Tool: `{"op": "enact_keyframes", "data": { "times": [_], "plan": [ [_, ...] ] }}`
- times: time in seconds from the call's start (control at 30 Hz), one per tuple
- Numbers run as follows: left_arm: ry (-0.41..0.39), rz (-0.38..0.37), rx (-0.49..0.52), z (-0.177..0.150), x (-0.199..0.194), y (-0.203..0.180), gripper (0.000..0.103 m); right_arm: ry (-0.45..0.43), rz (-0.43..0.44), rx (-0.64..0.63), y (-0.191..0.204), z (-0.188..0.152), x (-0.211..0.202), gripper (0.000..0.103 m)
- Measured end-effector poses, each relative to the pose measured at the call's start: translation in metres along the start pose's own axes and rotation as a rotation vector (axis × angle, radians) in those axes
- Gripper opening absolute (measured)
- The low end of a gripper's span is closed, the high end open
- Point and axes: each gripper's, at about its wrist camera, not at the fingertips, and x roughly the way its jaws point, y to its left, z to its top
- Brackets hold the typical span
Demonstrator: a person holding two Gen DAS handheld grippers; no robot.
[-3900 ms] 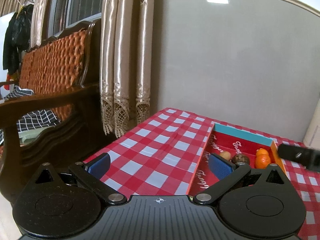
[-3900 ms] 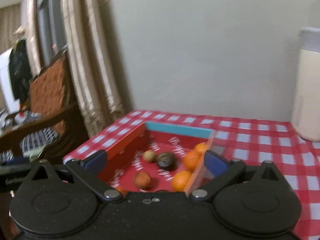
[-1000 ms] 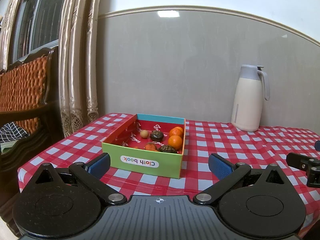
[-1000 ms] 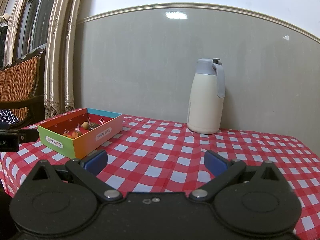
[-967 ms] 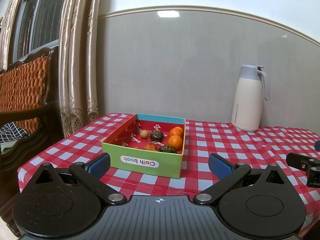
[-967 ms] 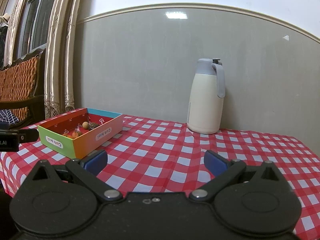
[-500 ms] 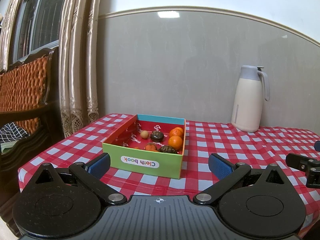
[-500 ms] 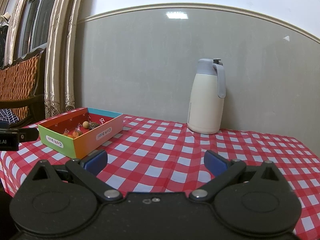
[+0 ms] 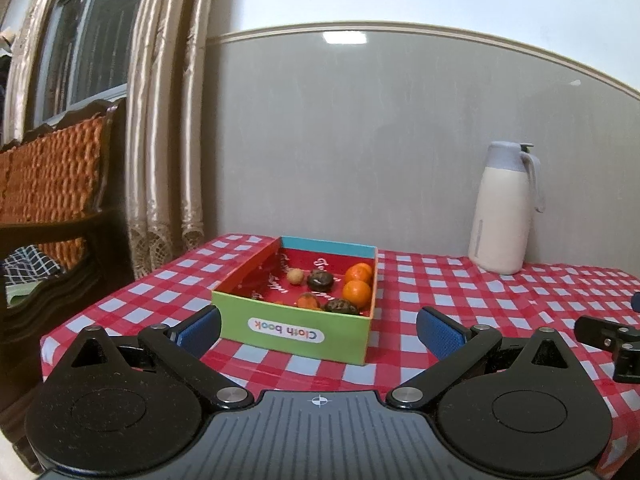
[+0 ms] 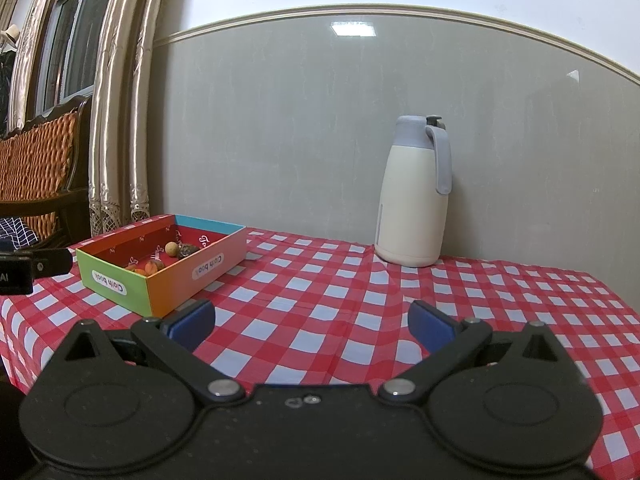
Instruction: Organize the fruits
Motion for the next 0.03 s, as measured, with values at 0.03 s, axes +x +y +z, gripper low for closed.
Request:
{"op": "enact_keyframes", "data": {
  "times": [0.03],
  "plan": [
    [0.002,0.0,0.0,-0.0002,0.0,0.0002,0.103,0.0,0.0,0.0,0.0006,-0.0006,-0.0003,0.103]
  ]
}}
